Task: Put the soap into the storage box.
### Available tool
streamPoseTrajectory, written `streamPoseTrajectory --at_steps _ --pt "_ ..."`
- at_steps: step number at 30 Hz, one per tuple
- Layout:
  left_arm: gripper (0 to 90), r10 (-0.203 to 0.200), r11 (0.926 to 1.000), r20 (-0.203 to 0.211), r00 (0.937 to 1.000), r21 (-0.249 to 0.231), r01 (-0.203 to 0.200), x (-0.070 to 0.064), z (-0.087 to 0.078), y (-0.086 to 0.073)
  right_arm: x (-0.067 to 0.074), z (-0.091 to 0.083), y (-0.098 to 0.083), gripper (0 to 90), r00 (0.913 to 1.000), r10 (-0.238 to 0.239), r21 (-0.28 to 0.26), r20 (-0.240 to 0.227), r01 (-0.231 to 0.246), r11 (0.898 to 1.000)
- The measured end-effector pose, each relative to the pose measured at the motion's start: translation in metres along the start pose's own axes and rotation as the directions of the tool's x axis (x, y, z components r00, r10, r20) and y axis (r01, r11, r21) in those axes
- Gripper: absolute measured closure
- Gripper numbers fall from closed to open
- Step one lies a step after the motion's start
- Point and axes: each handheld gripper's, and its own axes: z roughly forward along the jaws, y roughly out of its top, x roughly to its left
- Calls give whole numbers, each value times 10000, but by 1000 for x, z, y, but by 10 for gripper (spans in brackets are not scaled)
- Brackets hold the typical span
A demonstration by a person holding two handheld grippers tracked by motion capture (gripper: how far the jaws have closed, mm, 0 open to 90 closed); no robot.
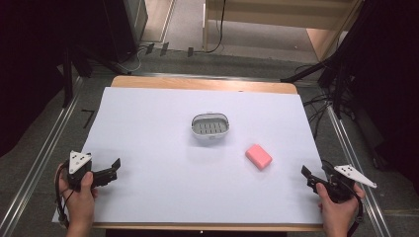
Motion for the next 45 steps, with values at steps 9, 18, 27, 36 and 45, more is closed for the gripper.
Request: streamPoseTrajectory --at_steps 9,18,27,36,45 --pt "0 475 9976 261 9985 486 -488 -4 5 3 9 0 10 374 9938 -1112 777 -57 1113 9907" --pt "0 578 9982 27 9983 152 -578 -3 4 4 16 5 27 369 9784 -1938 2205 -721 2051 9536" --pt "0 608 9979 -170 9980 -216 -612 -4 2 3 23 6 37 272 9666 -2329 3269 -1074 2555 9099" --pt "0 993 9945 -199 9949 -309 -998 -9 2 1 33 13 47 269 9506 -2758 4133 -1426 3104 8561" --pt "0 1071 9942 -245 9939 -110 -1074 -9 4 2 46 23 59 279 9307 -3230 4677 -1719 3656 8047"
